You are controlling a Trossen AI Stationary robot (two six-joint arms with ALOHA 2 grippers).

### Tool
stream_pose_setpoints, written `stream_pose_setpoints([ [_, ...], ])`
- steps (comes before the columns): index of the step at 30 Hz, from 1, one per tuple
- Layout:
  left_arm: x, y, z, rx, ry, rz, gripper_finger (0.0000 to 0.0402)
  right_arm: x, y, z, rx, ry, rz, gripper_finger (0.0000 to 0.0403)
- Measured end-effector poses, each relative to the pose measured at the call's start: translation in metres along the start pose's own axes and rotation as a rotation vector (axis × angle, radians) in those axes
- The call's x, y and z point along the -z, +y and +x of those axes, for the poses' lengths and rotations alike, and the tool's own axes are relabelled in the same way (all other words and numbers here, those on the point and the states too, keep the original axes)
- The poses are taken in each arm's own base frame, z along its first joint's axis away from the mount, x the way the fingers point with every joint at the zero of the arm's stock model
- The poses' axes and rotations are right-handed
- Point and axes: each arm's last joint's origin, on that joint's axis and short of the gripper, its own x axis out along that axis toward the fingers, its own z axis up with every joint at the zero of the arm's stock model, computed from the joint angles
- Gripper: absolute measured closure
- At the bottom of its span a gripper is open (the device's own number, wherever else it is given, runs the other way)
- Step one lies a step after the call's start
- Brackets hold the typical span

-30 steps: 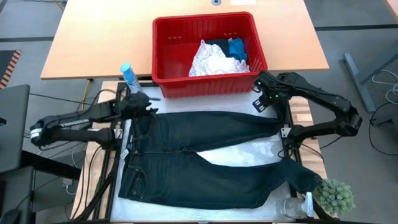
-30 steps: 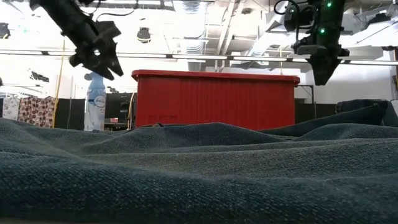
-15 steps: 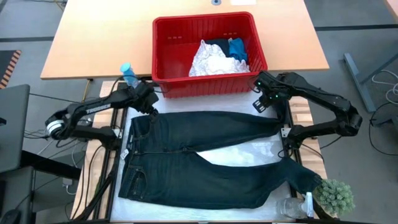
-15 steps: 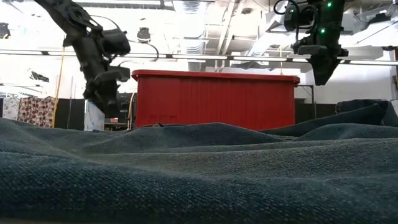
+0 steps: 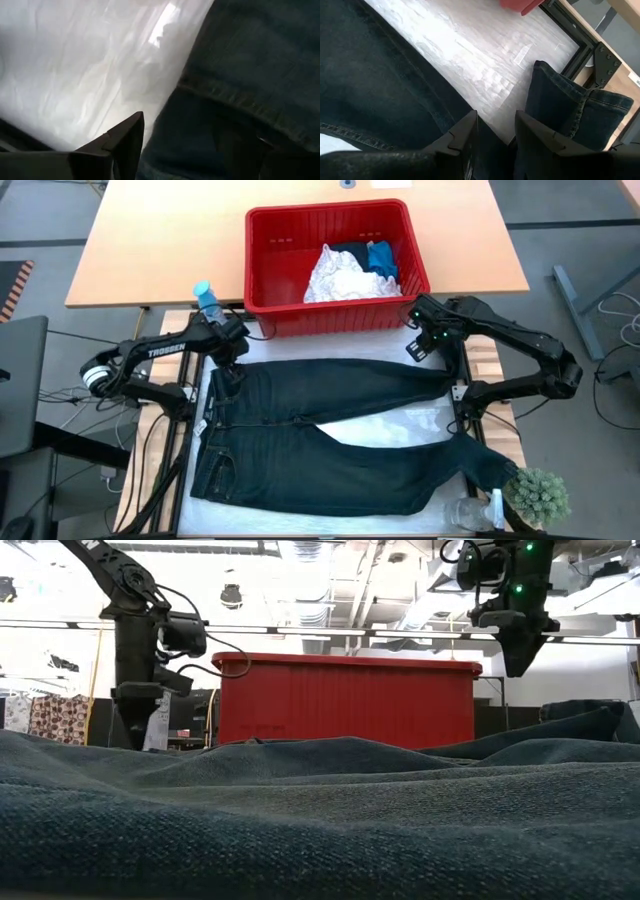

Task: Fold Laundry from Bin
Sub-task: Fold the black pants from the red bin

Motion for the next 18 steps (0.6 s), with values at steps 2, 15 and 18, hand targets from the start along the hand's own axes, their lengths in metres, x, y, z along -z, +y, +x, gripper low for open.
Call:
stream_pose_setpoints([
  [2,0.000,0.004,0.002,0.006,0.003,-0.006,0.0182,0.000,0.000,0.000,-0.001,-0.002,-0.001,0.0248],
  [15,-0.002,0.011,0.034,0.188,0.138,0.006,0.0211,0.001,0.029,0.002,-0.189,0.002,-0.661,0.0248],
  [18,-0.002,0.010,0.043,0.206,0.184,0.023,0.0245,0.004,0.035,0.006,-0.257,0.071,-0.733,0.0248],
])
